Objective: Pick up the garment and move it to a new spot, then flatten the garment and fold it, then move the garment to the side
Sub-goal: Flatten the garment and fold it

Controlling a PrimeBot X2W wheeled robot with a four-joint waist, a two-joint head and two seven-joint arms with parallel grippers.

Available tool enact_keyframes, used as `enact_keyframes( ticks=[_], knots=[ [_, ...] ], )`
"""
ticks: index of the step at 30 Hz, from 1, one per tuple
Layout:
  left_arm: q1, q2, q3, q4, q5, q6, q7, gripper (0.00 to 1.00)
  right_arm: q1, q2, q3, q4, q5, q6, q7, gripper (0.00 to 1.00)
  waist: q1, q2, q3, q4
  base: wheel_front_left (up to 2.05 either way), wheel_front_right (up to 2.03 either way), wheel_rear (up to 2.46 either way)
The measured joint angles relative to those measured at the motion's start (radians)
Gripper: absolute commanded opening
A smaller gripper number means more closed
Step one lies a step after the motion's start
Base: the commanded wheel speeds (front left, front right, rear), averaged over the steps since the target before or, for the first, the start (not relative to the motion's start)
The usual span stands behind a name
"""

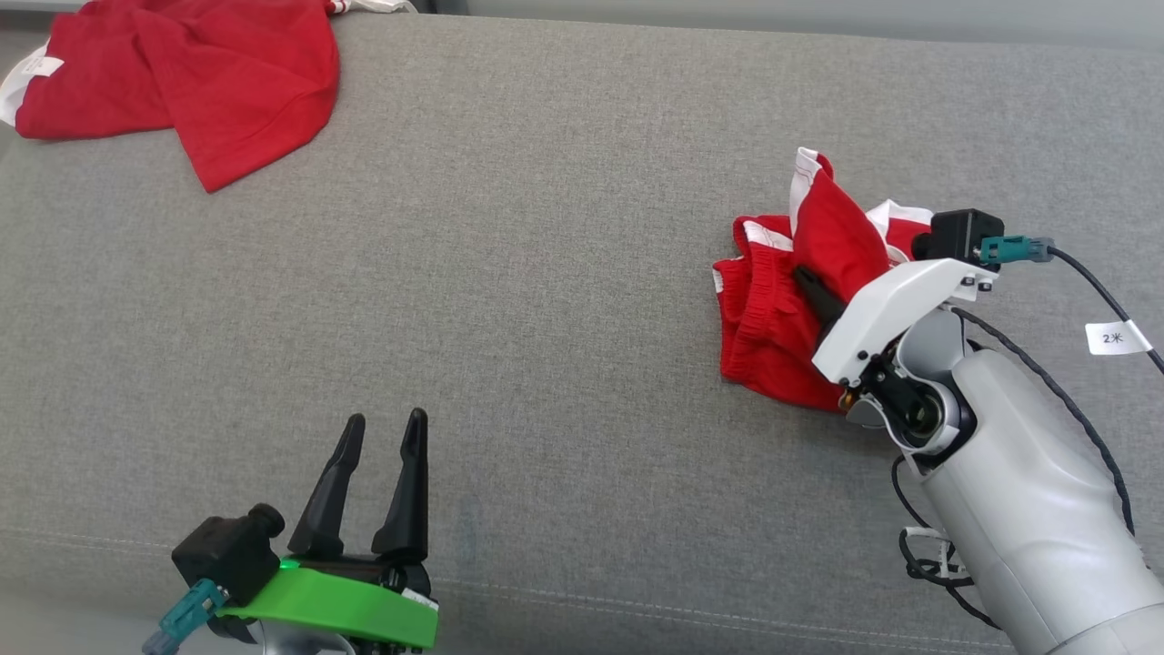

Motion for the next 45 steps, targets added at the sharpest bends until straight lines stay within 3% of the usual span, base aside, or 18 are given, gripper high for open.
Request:
enact_keyframes(
  ticks=[1,2,20,34,45],
  knots=[
    [0.000,-0.001,0.000,0.000,0.000,0.000,0.000,1.00,0.000,0.002,0.001,-0.001,0.000,0.000,0.000,0.89,0.0000,0.0000,0.000,0.000,0.00,0.00,0.00],
    [0.000,-0.002,0.000,0.000,0.000,0.000,0.000,1.00,0.000,0.004,0.002,-0.003,0.000,0.000,0.000,1.00,0.0000,0.0000,0.000,0.000,0.00,0.00,0.00],
    [0.000,-0.006,0.001,0.019,-0.026,-0.001,0.000,1.00,0.000,0.019,0.046,-0.014,-0.026,0.010,0.000,1.00,0.0000,0.0000,-0.040,0.010,0.00,0.00,0.00],
    [0.001,-0.008,0.003,0.035,-0.026,-0.002,0.000,1.00,0.052,0.054,0.180,0.023,-0.099,0.029,0.009,1.00,0.0000,0.0000,-0.084,0.036,0.00,0.00,0.00],
    [0.033,-0.009,0.040,0.047,-0.026,0.000,0.000,1.00,0.141,0.075,0.167,0.028,-0.035,0.058,-0.051,1.00,0.0000,0.0000,-0.138,0.010,0.00,0.00,0.00]
  ],
)
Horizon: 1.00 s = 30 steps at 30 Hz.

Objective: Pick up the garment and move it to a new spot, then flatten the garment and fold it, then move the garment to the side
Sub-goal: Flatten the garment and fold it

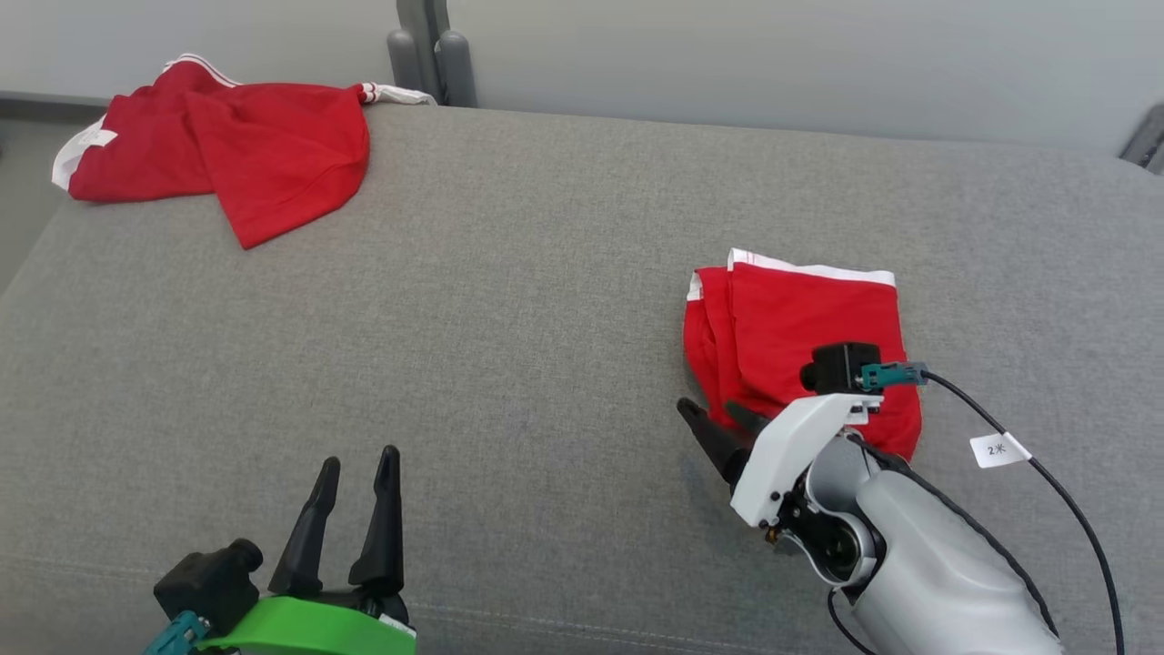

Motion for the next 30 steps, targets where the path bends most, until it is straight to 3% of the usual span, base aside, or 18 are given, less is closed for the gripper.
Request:
enact_keyframes(
  ticks=[3,8,14,19,30],
  knots=[
    [0.023,0.003,0.013,0.001,0.001,0.001,0.000,1.00,0.017,0.002,0.002,-0.036,0.002,0.014,-0.036,1.00,0.0000,0.0001,-0.021,-0.020,0.00,0.00,0.00],
    [0.054,0.022,0.032,-0.007,0.004,0.006,0.000,1.00,0.041,-0.005,0.012,-0.112,-0.068,0.010,-0.135,1.00,0.0000,0.0000,-0.056,-0.082,0.00,0.00,0.00],
    [0.088,0.032,0.032,-0.011,0.020,0.015,0.000,1.00,0.085,-0.106,0.017,-0.161,-0.177,-0.043,-0.226,1.00,0.0000,0.0000,-0.085,-0.158,0.00,0.00,0.00],
    [0.108,0.031,0.032,-0.021,0.034,0.022,0.000,1.00,0.159,-0.141,-0.023,-0.199,-0.183,-0.085,-0.279,1.00,0.0000,0.0001,-0.106,-0.226,0.00,0.00,0.00],
    [0.126,0.031,0.002,-0.030,0.073,0.026,0.000,1.00,0.325,-0.292,-0.151,-0.236,-0.259,-0.137,-0.400,1.00,0.0000,0.0000,-0.138,-0.338,0.00,0.00,0.00]
  ],
)
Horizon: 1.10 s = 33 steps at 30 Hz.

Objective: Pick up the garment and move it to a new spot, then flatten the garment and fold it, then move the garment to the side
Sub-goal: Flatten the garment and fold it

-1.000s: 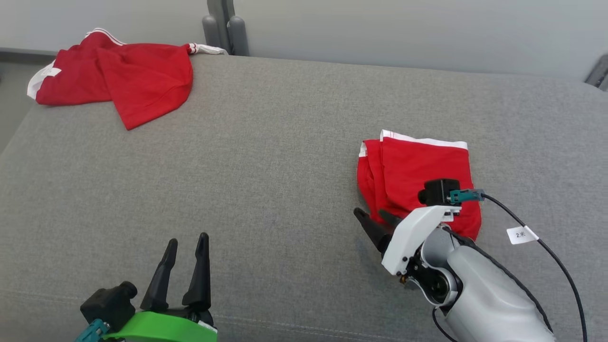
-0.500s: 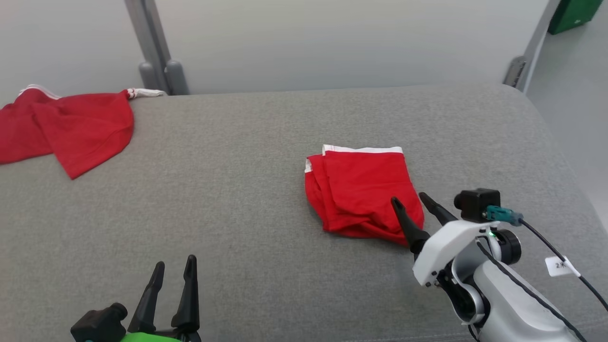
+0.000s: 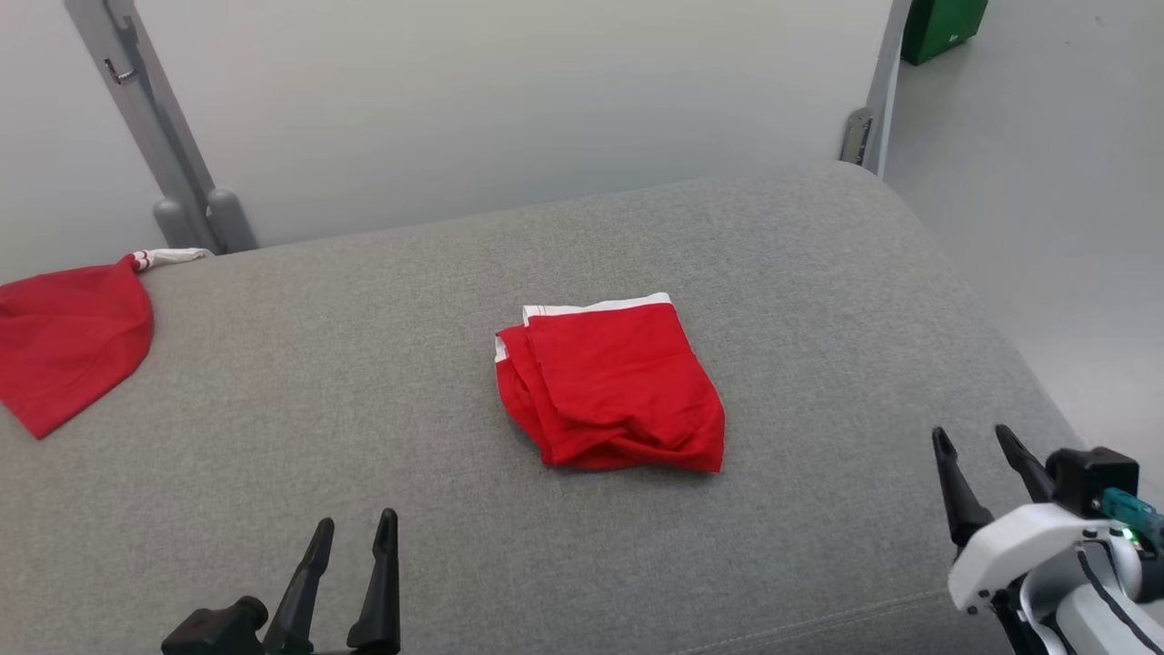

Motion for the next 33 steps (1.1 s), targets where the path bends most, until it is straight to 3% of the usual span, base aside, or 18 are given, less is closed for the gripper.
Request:
enact_keyframes(
  ticks=[10,18,25,33],
  knots=[
    [0.029,0.000,-0.001,0.000,0.009,0.009,0.000,1.00,0.156,-0.010,-0.081,0.001,-0.020,0.000,-0.009,1.00,0.0000,0.0000,-0.008,-0.018,0.00,0.00,0.00],
    [0.035,-0.001,-0.028,0.008,0.016,0.008,0.005,1.00,0.182,0.019,-0.144,-0.033,-0.044,0.000,-0.012,1.00,0.0000,0.0000,0.012,-0.036,0.00,0.00,0.00],
    [0.018,-0.020,-0.093,0.061,-0.074,-0.015,0.048,1.00,0.183,0.042,-0.155,-0.085,-0.077,0.000,-0.013,1.00,0.0000,0.0000,0.041,-0.063,0.00,0.00,0.00],
    [-0.074,-0.029,-0.145,0.131,-0.103,-0.026,0.085,1.00,0.196,0.050,-0.157,-0.116,-0.111,0.000,-0.013,1.00,0.0000,0.0000,0.063,-0.110,0.00,0.00,0.00]
  ],
)
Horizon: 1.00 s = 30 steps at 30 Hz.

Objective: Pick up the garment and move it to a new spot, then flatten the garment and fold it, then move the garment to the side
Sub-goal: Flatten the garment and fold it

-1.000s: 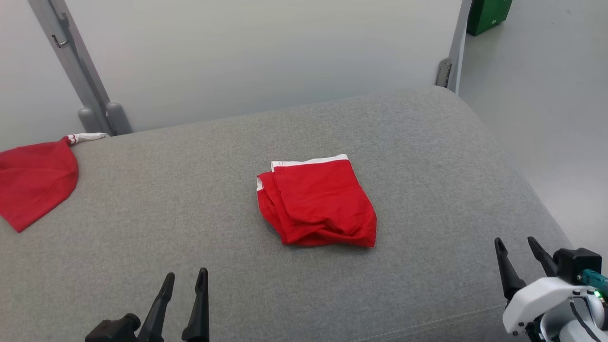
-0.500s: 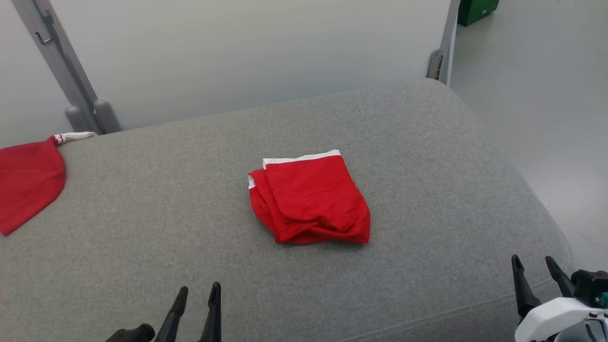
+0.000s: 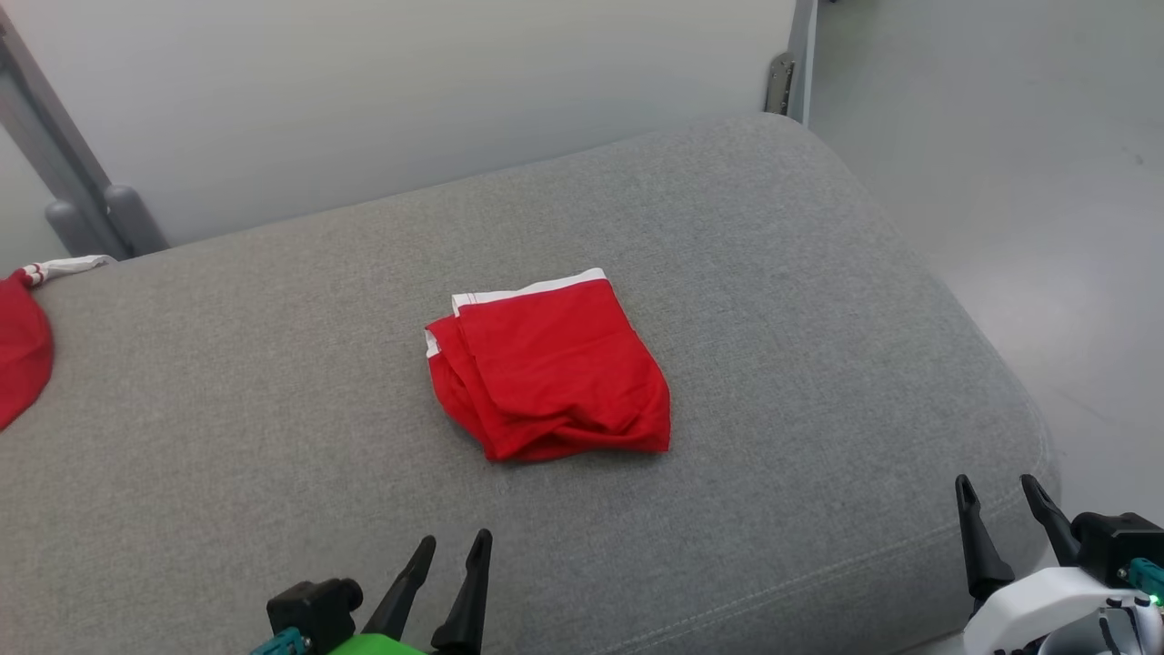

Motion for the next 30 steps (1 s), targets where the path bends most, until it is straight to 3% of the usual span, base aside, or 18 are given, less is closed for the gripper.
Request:
enact_keyframes(
  ticks=[30],
  knots=[
    [-0.282,-0.007,-0.044,0.288,-0.095,0.027,0.051,1.00,0.005,0.048,-0.025,-0.056,-0.041,0.000,0.002,1.00,0.0000,0.0000,0.070,-0.122,0.00,0.00,0.00]
  ],
)
